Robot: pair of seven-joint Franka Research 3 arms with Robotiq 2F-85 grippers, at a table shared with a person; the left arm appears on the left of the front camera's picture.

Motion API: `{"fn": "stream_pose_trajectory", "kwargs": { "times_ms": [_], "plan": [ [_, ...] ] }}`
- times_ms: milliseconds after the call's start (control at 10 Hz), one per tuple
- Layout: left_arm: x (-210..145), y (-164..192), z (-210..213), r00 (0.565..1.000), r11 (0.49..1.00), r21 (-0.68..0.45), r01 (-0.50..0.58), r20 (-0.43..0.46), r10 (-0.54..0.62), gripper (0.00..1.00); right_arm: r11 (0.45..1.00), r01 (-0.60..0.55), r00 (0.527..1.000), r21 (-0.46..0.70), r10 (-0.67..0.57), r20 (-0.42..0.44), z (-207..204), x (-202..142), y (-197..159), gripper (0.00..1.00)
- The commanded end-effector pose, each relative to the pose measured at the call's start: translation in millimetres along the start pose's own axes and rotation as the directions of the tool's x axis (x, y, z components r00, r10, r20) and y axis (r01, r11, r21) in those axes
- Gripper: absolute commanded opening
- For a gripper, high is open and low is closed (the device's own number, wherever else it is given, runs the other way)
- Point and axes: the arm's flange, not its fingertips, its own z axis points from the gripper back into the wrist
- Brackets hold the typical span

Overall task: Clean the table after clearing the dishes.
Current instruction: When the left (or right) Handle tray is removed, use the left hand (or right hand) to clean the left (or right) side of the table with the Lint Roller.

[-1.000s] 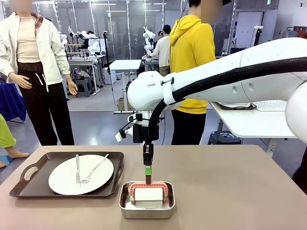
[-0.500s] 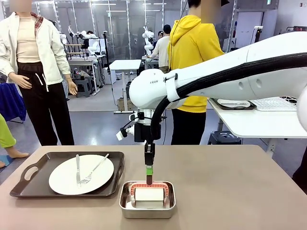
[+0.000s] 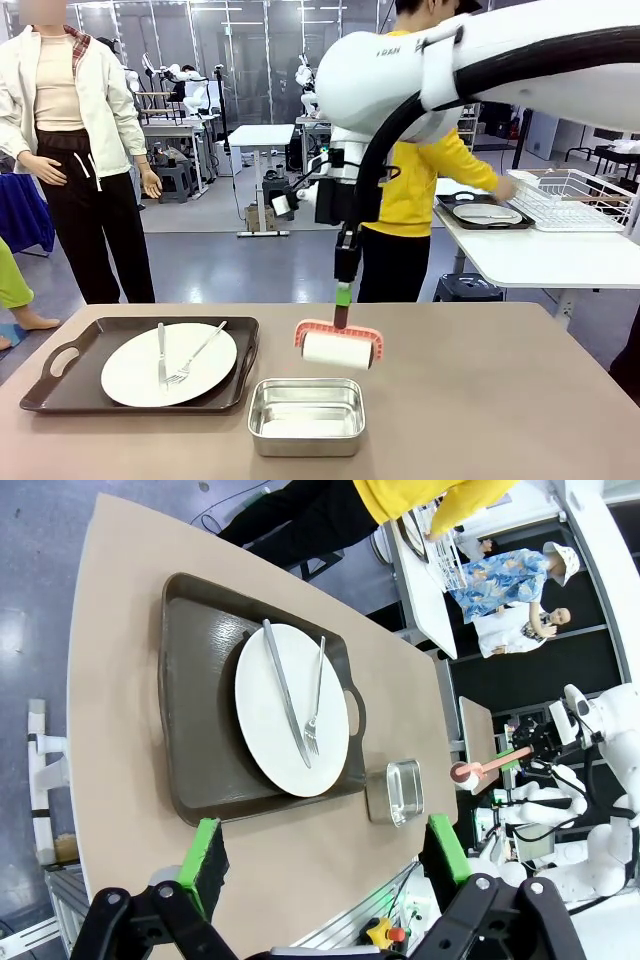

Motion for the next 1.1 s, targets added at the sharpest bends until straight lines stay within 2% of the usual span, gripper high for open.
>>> {"fn": "stream_pose_trajectory", "kwargs": {
  "times_ms": [0,100,200,300,400,500,600,700,800,900,1000],
  "plan": [
    [-1.9,0.2,2.8,1.000,1.000,0.005,0.004,-0.009,-0.004,1.00,0.949,0.304,0.952,-0.078,-0.300,0.063,-15.3,-30.5,3.9,0.00],
    [-1.9,0.2,2.8,1.000,1.000,0.005,0.004,-0.009,-0.004,1.00,0.897,0.440,0.892,-0.040,-0.432,0.129,-16.2,-48.1,3.6,0.00],
    [-1.9,0.2,2.8,1.000,1.000,0.005,0.004,-0.009,-0.004,1.00,0.805,0.592,0.787,0.045,-0.589,0.185,-20.4,-70.3,-0.5,0.00],
    [-1.9,0.2,2.8,1.000,1.000,0.005,0.004,-0.009,-0.004,1.00,0.728,0.673,0.692,0.128,-0.681,0.238,-21.4,-94.9,-9.0,0.00],
    [-1.9,0.2,2.8,1.000,1.000,0.005,0.004,-0.009,-0.004,1.00,0.628,0.755,0.577,0.188,-0.773,0.265,-23.1,-115.5,-14.4,0.00],
    [-1.9,0.2,2.8,1.000,1.000,0.005,0.004,-0.009,-0.004,1.00,0.550,0.808,0.484,0.213,-0.825,0.292,-24.1,-127.5,-18.6,0.00],
    [-1.9,0.2,2.8,1.000,1.000,0.005,0.004,-0.009,-0.004,1.00,0.455,0.859,0.366,0.234,-0.866,0.340,-27.1,-138.2,-25.4,0.00],
    [-1.9,0.2,2.8,1.000,1.000,0.005,0.004,-0.009,-0.004,1.00,0.425,0.877,0.327,0.226,-0.871,0.367,-33.9,-145.1,-32.4,0.00],
    [-1.9,0.2,2.8,1.000,1.000,0.005,0.004,-0.009,-0.004,1.00,0.509,0.835,0.412,0.209,-0.831,0.374,-37.6,-137.3,-35.0,0.00],
    [-1.9,0.2,2.8,1.000,1.000,0.005,0.004,-0.009,-0.004,1.00,0.475,0.845,0.397,0.244,-0.865,0.307,-21.0,-150.7,-42.4,0.00],
    [-1.9,0.2,2.8,1.000,1.000,0.005,0.004,-0.009,-0.004,1.00,0.475,0.845,0.397,0.244,-0.865,0.307,-21.0,-150.7,-42.4,0.00]
  ]
}}
